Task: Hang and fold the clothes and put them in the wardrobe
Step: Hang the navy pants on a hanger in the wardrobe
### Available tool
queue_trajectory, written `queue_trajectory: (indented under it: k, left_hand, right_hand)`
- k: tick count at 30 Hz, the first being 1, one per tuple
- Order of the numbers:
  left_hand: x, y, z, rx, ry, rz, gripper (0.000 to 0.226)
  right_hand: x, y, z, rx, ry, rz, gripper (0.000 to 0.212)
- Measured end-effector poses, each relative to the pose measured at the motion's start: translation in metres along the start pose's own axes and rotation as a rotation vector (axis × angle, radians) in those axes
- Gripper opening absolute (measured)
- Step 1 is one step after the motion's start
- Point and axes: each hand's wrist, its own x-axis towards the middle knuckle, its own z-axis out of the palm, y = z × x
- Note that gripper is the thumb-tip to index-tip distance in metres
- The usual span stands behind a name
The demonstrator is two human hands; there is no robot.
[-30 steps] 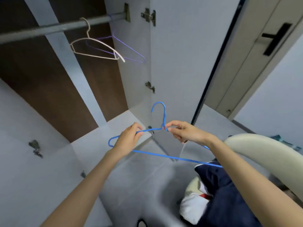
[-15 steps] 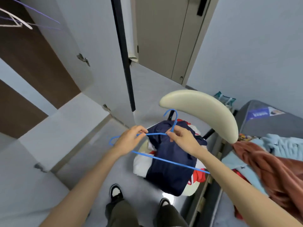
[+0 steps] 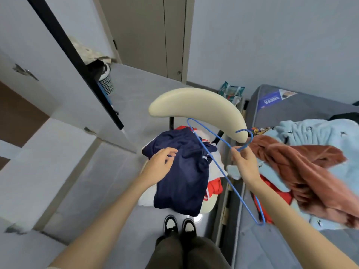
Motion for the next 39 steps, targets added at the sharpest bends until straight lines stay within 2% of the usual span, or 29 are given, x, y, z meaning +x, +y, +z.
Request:
queue_trajectory:
  k: [5,10,17,21,26,30,34,37,39]
  left_hand:
    - [0.042,-0.012,0.024,0.083,-0.092,-0.053,0.031]
    - [0.093,-0.023,0.066,0.205,-0.128,-0.034,0.039]
    - [0.171,-0.049,0.137,0.390,-0.326,-0.126,0.071]
    - [0.192,-0.072,0.165,0.441,-0.351,-0.164,0.074]
    - [0.169,-0.090,0.180,0.425,-0.192,-0.120,0.052]
    - [0.126,-0.094,0.176,0.379,-0.204,-0.099,0.067]
    - [0.069,-0.094,0.177,0.388,-0.319,-0.093,0.065]
    - [0.030,-0.097,0.179,0.423,-0.438,-0.142,0.063]
    - [0.019,-0.100,0.178,0.429,-0.452,-0.168,0.063]
  right_hand:
    - [0.015,0.013,0.001,-0.004,0.071,0.006,0.011]
    - [0.049,0.031,0.004,-0.144,0.104,-0.069,0.011]
    - [0.100,0.058,0.016,-0.154,-0.017,-0.047,0.021]
    - [0.113,0.072,0.021,-0.192,-0.087,-0.058,0.021]
    - [0.114,0.086,0.032,-0.191,-0.133,-0.028,0.022]
    - [0.111,0.092,0.039,-0.184,-0.117,-0.011,0.021]
    - [0.102,0.091,0.044,-0.190,-0.072,0.001,0.021]
    - [0.091,0.089,0.045,-0.201,-0.112,0.016,0.021]
    - [0.083,0.089,0.044,-0.207,-0.146,0.017,0.021]
